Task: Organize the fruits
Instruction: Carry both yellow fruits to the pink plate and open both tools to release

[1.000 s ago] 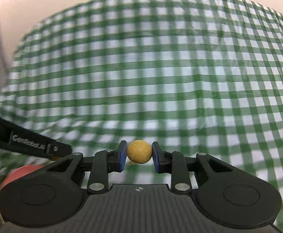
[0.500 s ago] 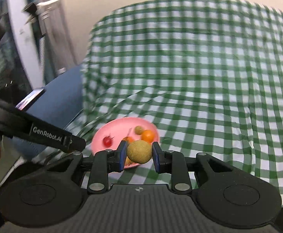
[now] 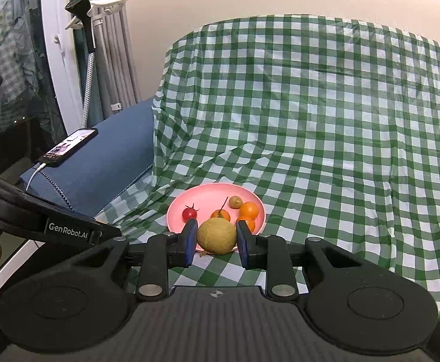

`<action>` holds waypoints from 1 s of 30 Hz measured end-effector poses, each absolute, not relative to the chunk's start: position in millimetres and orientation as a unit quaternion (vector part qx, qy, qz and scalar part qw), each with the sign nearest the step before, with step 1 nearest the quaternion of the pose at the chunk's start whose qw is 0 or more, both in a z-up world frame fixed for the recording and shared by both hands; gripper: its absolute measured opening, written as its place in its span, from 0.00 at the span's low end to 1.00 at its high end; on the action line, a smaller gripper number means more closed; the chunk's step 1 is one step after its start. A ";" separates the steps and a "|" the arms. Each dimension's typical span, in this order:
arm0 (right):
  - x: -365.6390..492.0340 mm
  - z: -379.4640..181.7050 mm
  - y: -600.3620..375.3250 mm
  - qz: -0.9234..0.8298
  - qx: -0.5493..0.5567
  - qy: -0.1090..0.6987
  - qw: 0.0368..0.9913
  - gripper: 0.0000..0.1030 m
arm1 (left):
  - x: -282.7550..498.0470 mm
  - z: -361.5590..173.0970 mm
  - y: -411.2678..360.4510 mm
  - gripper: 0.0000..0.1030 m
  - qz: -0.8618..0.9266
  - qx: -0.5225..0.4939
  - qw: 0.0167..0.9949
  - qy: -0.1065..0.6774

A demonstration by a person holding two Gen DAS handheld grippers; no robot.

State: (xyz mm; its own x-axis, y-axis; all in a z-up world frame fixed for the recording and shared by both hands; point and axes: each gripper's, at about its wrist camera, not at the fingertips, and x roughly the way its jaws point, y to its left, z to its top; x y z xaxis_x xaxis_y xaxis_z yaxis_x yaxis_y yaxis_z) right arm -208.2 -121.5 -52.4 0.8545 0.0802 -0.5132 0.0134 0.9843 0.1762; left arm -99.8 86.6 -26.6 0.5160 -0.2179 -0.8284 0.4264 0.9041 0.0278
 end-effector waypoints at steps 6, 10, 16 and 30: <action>-204.4 -51.7 -117.5 0.018 0.082 0.275 0.958 0.28 | -101.7 -25.2 89.7 0.31 -0.186 0.106 0.868 0.449; -200.3 -53.9 -117.2 0.015 0.081 0.278 0.957 0.28 | -100.1 -26.3 89.8 0.31 -0.187 0.105 0.866 0.452; -195.2 -56.7 -116.7 0.015 0.074 0.287 0.955 0.28 | -97.1 -28.7 88.9 0.31 -0.185 0.098 0.866 0.454; -175.7 -63.5 -114.5 0.011 0.054 0.304 0.951 0.28 | -75.4 -39.7 91.1 0.31 -0.175 0.088 0.861 0.469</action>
State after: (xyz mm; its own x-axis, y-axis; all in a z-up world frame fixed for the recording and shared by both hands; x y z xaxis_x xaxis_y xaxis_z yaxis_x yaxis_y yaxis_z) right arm -175.7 -114.5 -63.5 0.8145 0.0532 -0.5777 0.0119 0.9940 0.1084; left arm -75.4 91.1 -39.7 0.4995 -0.2185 -0.8383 0.3837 0.9234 -0.0120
